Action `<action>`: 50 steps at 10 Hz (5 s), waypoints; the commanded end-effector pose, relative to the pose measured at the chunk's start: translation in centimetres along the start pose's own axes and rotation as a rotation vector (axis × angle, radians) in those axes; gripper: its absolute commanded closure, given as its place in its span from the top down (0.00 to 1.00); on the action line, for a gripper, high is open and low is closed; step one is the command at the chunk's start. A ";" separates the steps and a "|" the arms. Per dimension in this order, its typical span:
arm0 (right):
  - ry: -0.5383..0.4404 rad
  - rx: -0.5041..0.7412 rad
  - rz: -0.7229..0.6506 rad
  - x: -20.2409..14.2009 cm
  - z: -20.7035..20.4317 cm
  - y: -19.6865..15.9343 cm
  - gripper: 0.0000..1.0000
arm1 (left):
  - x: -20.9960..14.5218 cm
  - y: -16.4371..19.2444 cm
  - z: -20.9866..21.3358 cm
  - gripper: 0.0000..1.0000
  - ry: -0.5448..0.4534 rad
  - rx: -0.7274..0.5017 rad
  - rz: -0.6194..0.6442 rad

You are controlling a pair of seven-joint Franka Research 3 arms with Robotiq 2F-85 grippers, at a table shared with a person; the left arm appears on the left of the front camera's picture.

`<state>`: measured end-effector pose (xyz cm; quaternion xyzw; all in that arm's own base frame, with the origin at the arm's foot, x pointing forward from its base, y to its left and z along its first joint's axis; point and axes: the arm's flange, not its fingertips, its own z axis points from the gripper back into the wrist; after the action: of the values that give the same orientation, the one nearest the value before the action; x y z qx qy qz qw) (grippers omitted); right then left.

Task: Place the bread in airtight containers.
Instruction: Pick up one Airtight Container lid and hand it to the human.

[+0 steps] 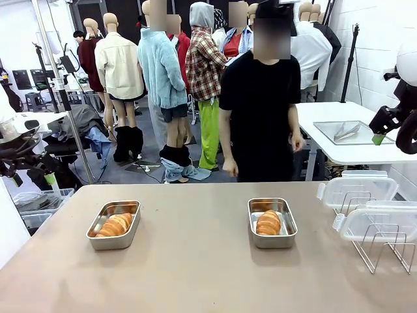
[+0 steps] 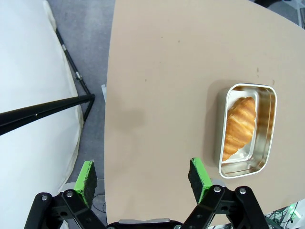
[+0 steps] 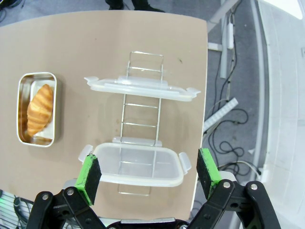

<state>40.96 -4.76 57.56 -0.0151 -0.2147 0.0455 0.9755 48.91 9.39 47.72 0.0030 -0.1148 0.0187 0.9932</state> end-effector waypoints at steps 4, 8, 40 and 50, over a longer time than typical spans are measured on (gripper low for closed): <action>0.003 -0.011 -0.011 0.3 -0.1 0.1 1.00 | -0.3 0.2 0.1 1.00 -0.010 0.000 0.004; 0.003 -0.011 -0.011 0.3 -0.1 0.1 1.00 | -0.3 0.2 0.1 1.00 -0.010 0.000 0.004; 0.353 0.185 1.143 -4.9 -13.0 4.1 1.00 | -0.3 0.2 0.1 1.00 -0.010 0.000 0.004; 0.413 0.204 1.108 -4.3 -15.6 4.9 0.00 | -0.3 0.2 0.1 1.00 -0.010 0.000 0.004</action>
<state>42.76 -0.68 41.22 -0.0437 0.0230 0.5694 0.8206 48.85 9.41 47.74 0.0029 -0.1150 0.0190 0.9932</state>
